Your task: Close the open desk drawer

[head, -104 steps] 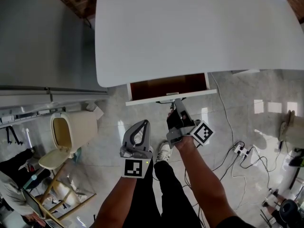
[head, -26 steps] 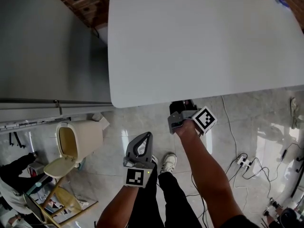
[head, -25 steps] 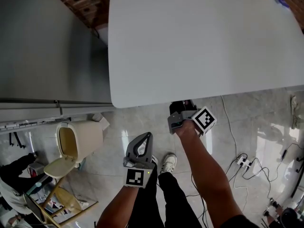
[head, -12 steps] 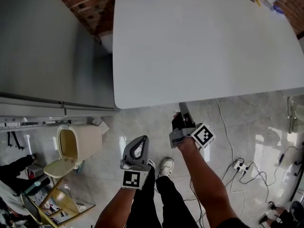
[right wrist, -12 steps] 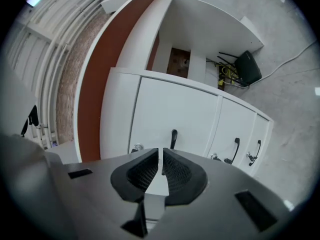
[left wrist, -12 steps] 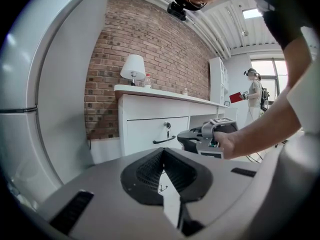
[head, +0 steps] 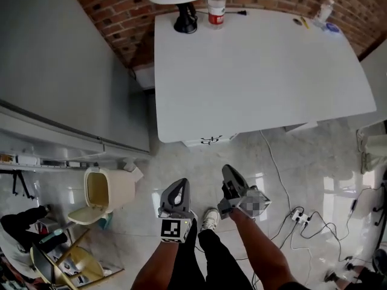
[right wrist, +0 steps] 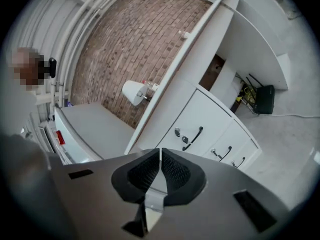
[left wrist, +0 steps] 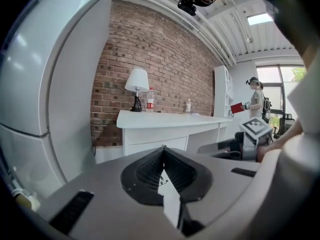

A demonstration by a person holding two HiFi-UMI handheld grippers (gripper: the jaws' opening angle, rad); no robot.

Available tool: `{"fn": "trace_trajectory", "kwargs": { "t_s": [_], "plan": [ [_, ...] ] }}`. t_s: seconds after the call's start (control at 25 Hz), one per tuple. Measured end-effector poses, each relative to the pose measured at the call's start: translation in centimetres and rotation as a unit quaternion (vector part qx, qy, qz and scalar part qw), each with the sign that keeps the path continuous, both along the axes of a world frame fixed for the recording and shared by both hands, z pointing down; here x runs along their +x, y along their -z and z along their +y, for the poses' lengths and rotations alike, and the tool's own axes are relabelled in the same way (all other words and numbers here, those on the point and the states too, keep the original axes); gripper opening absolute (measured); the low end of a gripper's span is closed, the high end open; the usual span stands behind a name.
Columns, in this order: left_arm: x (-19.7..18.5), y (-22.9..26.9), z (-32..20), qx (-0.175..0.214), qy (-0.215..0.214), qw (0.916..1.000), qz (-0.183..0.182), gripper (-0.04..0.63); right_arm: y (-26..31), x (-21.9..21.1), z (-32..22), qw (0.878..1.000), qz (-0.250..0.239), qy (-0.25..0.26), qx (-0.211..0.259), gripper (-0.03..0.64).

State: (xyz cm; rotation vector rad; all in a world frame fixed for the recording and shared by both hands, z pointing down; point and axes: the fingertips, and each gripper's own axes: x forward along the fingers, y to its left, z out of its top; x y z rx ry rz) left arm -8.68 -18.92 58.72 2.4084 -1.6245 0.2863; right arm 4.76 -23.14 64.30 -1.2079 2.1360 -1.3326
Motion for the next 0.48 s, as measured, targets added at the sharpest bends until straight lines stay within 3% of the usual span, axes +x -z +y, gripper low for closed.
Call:
{"fn": "trace_trajectory", "kwargs": {
  "t_s": [0.16, 0.28, 0.48],
  "plan": [
    [0.4, 3.7, 2.0, -0.011, -0.004, 0.9999, 0.007, 0.006, 4.8, 0.0, 3.7, 0.998, 0.056, 0.029, 0.023, 0.034],
    [0.4, 6.8, 2.7, -0.012, -0.009, 0.9998, 0.013, 0.008, 9.8, 0.4, 5.0, 0.99, 0.118, 0.037, 0.066, 0.034],
    [-0.3, 11.8, 3.4, 0.015, -0.003, 0.9999, -0.002, 0.006, 17.2, 0.7, 5.7, 0.955, 0.252, 0.045, 0.148, 0.034]
  ]
}}
